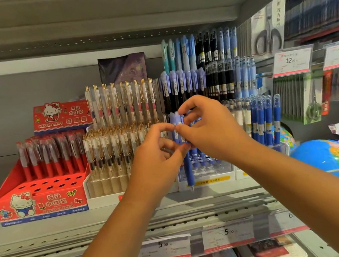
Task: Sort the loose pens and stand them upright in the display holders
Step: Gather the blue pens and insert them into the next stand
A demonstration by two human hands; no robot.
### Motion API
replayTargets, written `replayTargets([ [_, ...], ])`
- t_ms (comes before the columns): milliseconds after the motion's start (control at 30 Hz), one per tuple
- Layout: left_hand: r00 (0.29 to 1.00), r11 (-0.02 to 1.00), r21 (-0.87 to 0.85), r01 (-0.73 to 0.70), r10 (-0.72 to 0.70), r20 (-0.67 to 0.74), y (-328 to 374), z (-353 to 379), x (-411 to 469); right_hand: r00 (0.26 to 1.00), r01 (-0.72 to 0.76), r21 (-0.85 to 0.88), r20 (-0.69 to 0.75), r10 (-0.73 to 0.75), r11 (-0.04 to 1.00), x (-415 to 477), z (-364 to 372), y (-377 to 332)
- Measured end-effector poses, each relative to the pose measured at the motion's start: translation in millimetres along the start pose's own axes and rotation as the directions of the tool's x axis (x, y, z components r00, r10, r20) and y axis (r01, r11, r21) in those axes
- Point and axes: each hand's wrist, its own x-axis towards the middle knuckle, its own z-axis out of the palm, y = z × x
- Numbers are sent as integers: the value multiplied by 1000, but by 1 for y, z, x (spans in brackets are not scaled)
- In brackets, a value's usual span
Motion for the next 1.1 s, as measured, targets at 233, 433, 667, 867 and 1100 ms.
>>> replayTargets([
  [233, 981, 738, 649, -183, 94, 169, -3, -10, -8, 993, 8, 176, -122, 13, 984, 13, -11, 8],
  [433, 947, 562, 793, -235, -53, 318, -1, -20, -19, 975, 88, 131, -217, -58, 987, 21, -9, 12],
  [667, 945, 495, 828, -261, -43, 324, -5, -15, -20, 981, 65, 52, -185, -54, 997, 22, 8, 24],
  [867, 946, 510, 818, -266, -24, 322, -9, -15, -19, 995, 83, -29, -50, -84, 996, 15, 19, 26],
  [1100, 949, 522, 813, -258, -19, 314, -9, -15, -18, 993, 111, -93, 49, -106, 989, 11, 23, 27],
])
